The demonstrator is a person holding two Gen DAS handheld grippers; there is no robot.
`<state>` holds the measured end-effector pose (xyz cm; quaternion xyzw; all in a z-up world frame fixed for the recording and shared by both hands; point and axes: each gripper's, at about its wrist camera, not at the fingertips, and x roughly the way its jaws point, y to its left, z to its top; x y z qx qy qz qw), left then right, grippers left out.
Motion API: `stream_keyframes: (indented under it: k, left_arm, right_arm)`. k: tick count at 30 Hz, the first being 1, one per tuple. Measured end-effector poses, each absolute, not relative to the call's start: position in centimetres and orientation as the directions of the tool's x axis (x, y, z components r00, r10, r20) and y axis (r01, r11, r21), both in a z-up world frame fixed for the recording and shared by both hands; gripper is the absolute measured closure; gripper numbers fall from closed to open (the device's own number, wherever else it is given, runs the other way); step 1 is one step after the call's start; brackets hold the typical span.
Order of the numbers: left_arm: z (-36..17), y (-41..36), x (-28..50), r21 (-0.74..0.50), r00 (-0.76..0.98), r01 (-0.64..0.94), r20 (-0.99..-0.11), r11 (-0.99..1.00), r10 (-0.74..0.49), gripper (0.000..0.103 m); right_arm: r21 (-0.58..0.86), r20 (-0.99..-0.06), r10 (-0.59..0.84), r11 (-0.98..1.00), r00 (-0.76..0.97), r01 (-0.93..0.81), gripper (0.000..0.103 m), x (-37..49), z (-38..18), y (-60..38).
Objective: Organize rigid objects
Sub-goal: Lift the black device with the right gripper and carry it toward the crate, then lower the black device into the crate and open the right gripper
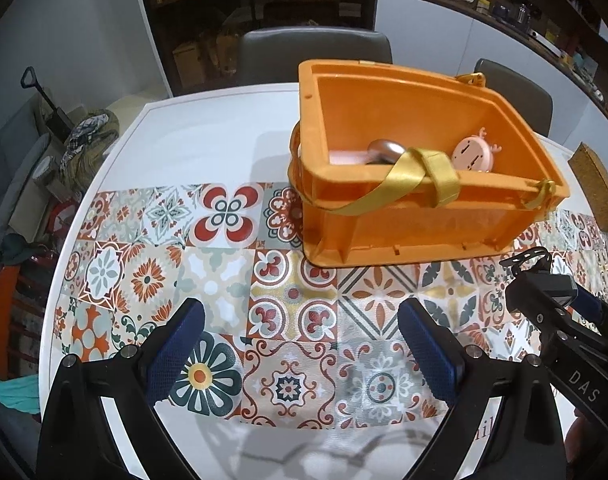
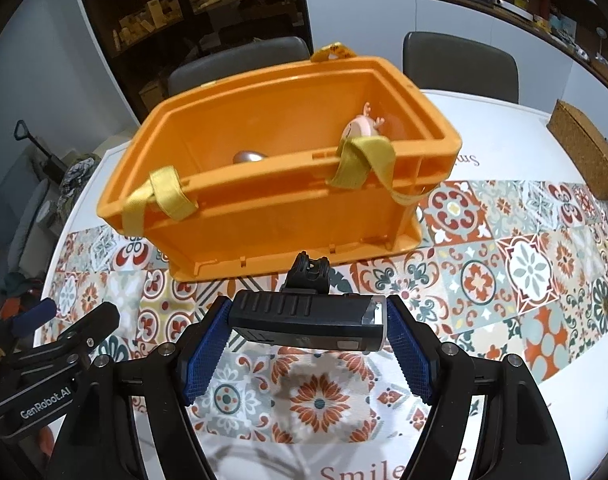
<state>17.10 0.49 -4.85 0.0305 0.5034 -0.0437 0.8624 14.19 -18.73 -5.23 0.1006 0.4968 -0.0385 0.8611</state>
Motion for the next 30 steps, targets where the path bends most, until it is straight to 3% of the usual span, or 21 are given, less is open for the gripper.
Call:
stream_keyframes:
  k: [30]
  left_arm:
    - [1.4,-0.6,18.4,-0.006,0.591,0.122,-0.803,0.993,-0.077,0.000]
  right_arm:
    - [0.110,-0.793,0.027,0.989,0.609,0.100,0.027,16.6,1.5,-19.6]
